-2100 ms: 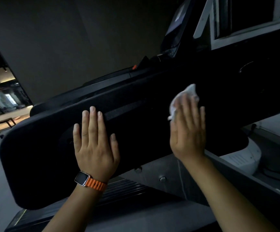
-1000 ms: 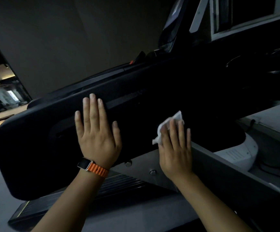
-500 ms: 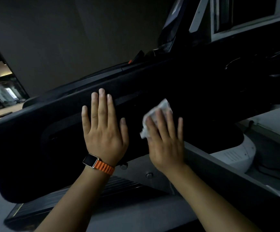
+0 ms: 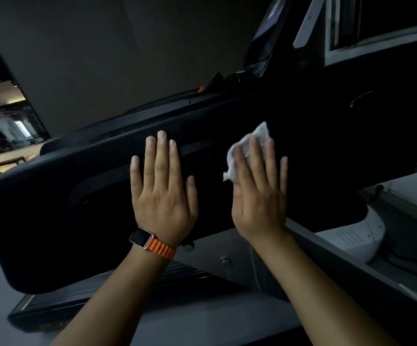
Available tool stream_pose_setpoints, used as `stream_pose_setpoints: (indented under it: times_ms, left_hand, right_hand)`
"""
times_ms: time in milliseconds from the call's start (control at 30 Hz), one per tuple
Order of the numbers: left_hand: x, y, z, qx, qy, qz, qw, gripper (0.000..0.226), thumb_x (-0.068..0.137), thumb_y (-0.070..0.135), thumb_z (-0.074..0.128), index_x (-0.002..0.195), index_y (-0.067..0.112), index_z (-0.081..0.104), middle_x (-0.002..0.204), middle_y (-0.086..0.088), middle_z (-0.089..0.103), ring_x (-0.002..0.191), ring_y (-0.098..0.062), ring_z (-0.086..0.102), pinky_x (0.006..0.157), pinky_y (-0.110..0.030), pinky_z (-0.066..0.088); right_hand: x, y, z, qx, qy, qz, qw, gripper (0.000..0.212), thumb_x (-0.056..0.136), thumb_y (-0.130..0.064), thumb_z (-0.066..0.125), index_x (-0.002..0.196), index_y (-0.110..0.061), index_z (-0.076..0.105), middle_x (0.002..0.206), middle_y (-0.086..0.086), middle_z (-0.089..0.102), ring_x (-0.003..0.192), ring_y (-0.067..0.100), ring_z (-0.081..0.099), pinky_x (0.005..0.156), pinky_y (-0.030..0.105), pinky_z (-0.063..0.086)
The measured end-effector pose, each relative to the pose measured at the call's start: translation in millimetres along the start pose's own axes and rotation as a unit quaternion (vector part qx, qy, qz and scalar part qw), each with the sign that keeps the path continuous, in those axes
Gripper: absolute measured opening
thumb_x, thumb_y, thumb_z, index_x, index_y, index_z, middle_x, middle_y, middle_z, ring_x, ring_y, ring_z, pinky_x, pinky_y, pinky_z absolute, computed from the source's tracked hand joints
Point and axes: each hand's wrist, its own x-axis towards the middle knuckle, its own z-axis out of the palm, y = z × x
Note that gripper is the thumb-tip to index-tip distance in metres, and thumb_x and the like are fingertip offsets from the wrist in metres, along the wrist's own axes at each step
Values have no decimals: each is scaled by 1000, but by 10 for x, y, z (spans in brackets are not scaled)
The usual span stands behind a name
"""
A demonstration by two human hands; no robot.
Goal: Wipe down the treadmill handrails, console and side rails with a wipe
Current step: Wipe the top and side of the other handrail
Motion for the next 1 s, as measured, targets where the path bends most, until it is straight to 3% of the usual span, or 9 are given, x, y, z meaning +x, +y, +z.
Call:
stream_pose_setpoints:
  times_ms: [167, 367, 467, 567, 700, 900, 1000]
  left_hand:
    - [-13, 7, 8, -4, 2, -5, 1000, 63, 106, 34, 38, 159, 1, 29, 168, -16, 20, 158, -30, 15, 127, -54, 15]
    - [-11, 18, 14, -2, 3, -7, 1000, 63, 106, 34, 37, 158, 1, 30, 168, -17, 21, 158, -31, 16, 126, -55, 17]
    - [-15, 17, 22, -2, 6, -5, 1000, 62, 106, 35, 36, 158, 0, 31, 167, -17, 22, 157, -31, 16, 126, -55, 17]
    - [-20, 10, 32, -1, 10, -3, 1000, 62, 106, 35, 36, 158, -1, 32, 167, -18, 23, 157, -31, 17, 125, -55, 18]
    - [-23, 17, 33, 2, 6, -4, 1000, 63, 106, 35, 36, 158, 0, 30, 168, -17, 21, 158, -31, 16, 126, -55, 17]
    - [-22, 16, 21, 3, 4, -2, 1000, 63, 106, 34, 35, 158, -1, 30, 168, -17, 21, 158, -31, 15, 126, -55, 16]
    - [-18, 17, 16, 2, 2, -2, 1000, 63, 106, 35, 35, 158, 0, 29, 168, -17, 21, 158, -31, 15, 126, -54, 16]
  right_hand:
    - [-37, 157, -88, 14, 45, 11, 999, 44, 111, -13, 38, 152, -15, 53, 164, 10, 39, 157, 32, 28, 127, 56, 22]
    - [-92, 180, 5, 12, 93, 17, 995, 39, 110, -1, 43, 143, -8, 61, 157, 15, 48, 152, 39, 37, 122, 59, 31]
    - [152, 55, 9, 21, 78, 1, 997, 44, 109, -4, 39, 152, -5, 51, 162, 17, 41, 155, 40, 30, 125, 59, 26]
    - [-30, 70, 38, -8, 12, -18, 1000, 61, 106, -29, 38, 161, -4, 32, 170, 19, 23, 159, 38, 17, 128, 59, 16]
    - [-542, 220, 121, -79, -41, -51, 995, 74, 110, -51, 33, 166, -6, 13, 172, 20, 12, 160, 38, 12, 127, 60, 17]
    - [51, 33, 60, -61, 4, -15, 998, 70, 110, -51, 27, 164, -6, 20, 171, 17, 14, 160, 37, 13, 128, 60, 11]
    - [-146, 185, 94, -77, -11, -50, 996, 74, 110, -53, 31, 165, -8, 14, 173, 16, 8, 160, 36, 11, 128, 59, 10]
